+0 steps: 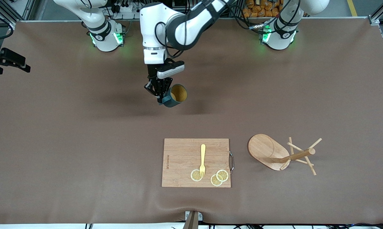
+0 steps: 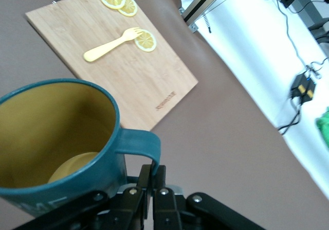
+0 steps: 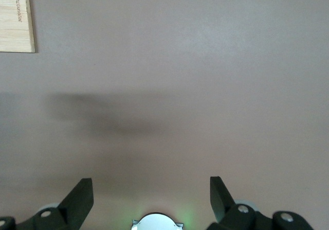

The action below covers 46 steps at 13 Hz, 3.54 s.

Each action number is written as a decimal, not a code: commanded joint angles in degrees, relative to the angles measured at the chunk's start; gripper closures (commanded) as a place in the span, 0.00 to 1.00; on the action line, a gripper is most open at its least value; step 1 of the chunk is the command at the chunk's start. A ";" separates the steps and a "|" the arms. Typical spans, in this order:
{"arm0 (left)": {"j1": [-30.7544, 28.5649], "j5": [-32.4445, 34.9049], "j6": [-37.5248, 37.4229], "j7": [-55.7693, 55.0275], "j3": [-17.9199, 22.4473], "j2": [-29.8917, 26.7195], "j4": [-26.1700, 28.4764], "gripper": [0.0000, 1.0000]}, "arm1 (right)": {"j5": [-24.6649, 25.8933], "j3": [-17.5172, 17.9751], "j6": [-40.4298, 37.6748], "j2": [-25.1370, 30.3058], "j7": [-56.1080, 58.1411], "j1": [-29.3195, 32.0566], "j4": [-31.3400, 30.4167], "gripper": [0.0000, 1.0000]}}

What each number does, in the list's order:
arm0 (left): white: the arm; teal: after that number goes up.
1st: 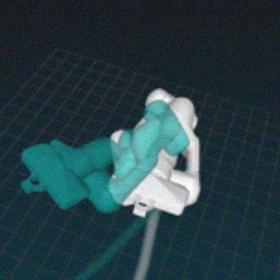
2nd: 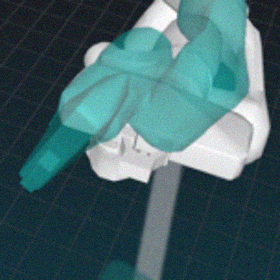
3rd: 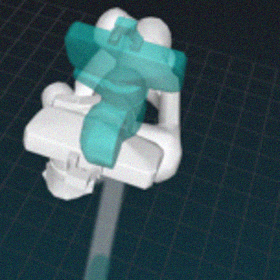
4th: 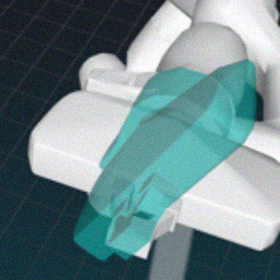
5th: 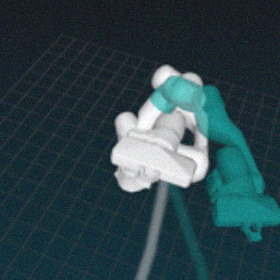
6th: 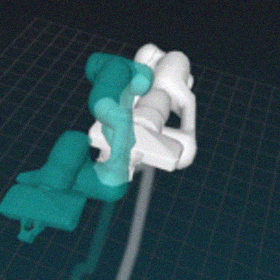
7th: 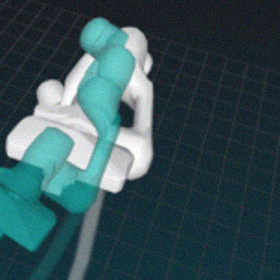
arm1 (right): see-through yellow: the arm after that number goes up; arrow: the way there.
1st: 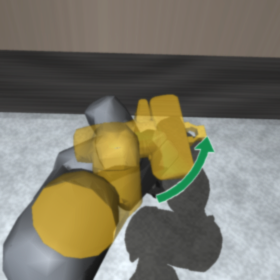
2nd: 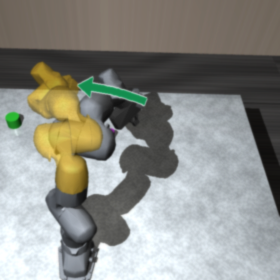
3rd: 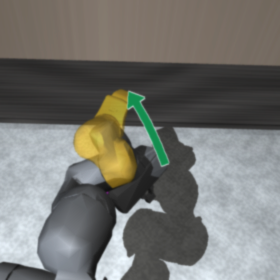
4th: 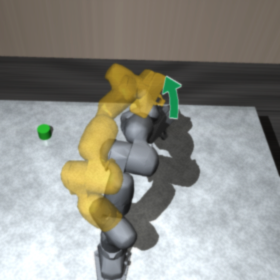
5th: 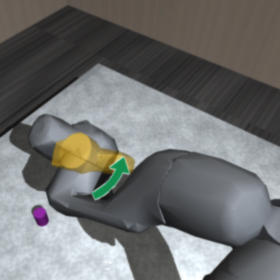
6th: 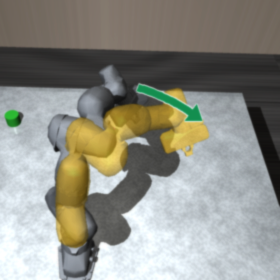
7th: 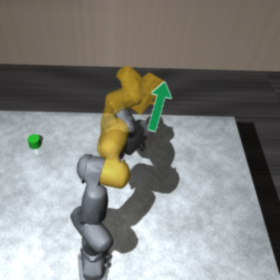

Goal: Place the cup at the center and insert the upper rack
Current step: 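Lift the mug with the left gripper and carry it toward the mug tree, then tilt the mug and bring its handle onto a mug tree peg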

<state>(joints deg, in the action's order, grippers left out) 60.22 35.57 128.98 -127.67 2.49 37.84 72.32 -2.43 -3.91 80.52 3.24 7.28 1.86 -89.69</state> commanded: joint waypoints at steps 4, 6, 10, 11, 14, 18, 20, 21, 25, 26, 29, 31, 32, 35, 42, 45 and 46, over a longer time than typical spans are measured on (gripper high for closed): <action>-4.41 -6.90 7.76 1.01 -0.29 -3.38 2.03 1.00 | 3.21 0.74 0.51 1.42 0.01 1.04 -0.93 0.00; -6.60 -11.72 9.35 3.28 -0.29 -5.14 2.12 1.00 | 3.58 0.75 0.51 1.42 0.10 1.04 -0.84 0.00; -11.08 -19.12 12.77 7.25 -0.38 -7.60 2.65 1.00 | 3.40 0.83 -0.10 1.16 0.01 0.87 -0.32 0.00; -11.70 -21.22 13.65 8.56 -0.47 -7.69 2.65 1.00 | 3.40 0.83 -0.10 1.16 -0.16 0.78 -0.31 0.00; -14.25 -30.26 14.81 14.44 -0.47 -8.48 2.65 1.00 | 3.23 0.92 -0.10 1.07 -0.51 0.60 -0.23 0.00; -18.38 -37.39 16.82 16.22 -1.08 -9.01 2.65 1.00 | 3.14 0.92 -0.10 1.07 -0.34 0.69 -0.31 0.00; -20.75 -42.84 17.79 18.50 -2.22 -10.41 3.00 1.00 | 3.05 0.92 -0.10 1.07 -0.43 0.60 -0.31 0.00; -22.07 -43.91 17.79 19.46 -2.40 -11.12 3.17 1.00 | 3.05 0.92 -0.10 1.07 -0.43 0.60 -0.31 0.00; -25.67 -54.09 17.79 24.39 -2.40 -13.05 3.61 1.00 | 2.87 1.01 -0.10 1.07 -0.43 0.60 -0.31 0.00; -26.99 -54.98 17.79 25.96 -2.49 -13.67 3.88 1.00 | 2.87 1.01 -0.10 1.07 -0.43 0.60 -0.31 0.00; -28.75 -60.86 17.79 29.93 -2.84 -14.81 5.11 1.00 | 2.79 1.01 -0.10 1.07 -0.51 0.60 -0.32 0.00; -30.07 -62.72 17.62 31.85 -2.93 -14.99 5.37 1.00 | 2.79 1.01 0.07 1.16 -0.52 0.60 -0.32 0.00; -30.34 -63.59 17.62 33.00 -2.93 -15.08 5.81 1.00 | 2.79 1.01 0.16 1.16 -0.52 0.51 -0.31 0.00; -31.57 -67.37 17.36 36.60 -2.93 -15.17 6.08 1.00 | 2.79 1.01 0.07 1.16 -0.60 0.51 -0.31 0.00; -39.48 -76.51 13.49 47.67 -7.15 -14.81 6.87 1.00 | 2.70 1.27 0.60 1.07 -0.60 0.34 0.92 0.00; -42.03 -85.02 9.11 57.31 -7.15 -14.46 7.22 1.00 | 2.70 1.27 0.60 1.07 -0.69 0.08 0.92 0.00; -42.47 -86.53 8.57 59.96 -7.06 -14.38 7.92 1.00 | 2.78 1.27 0.77 1.16 -0.69 -0.36 1.00 0.00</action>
<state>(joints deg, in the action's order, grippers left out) 19.29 -47.31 139.34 -72.92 -3.70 24.91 77.90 0.21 -3.01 81.03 3.32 7.28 1.84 -88.49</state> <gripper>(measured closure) 0.952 0.000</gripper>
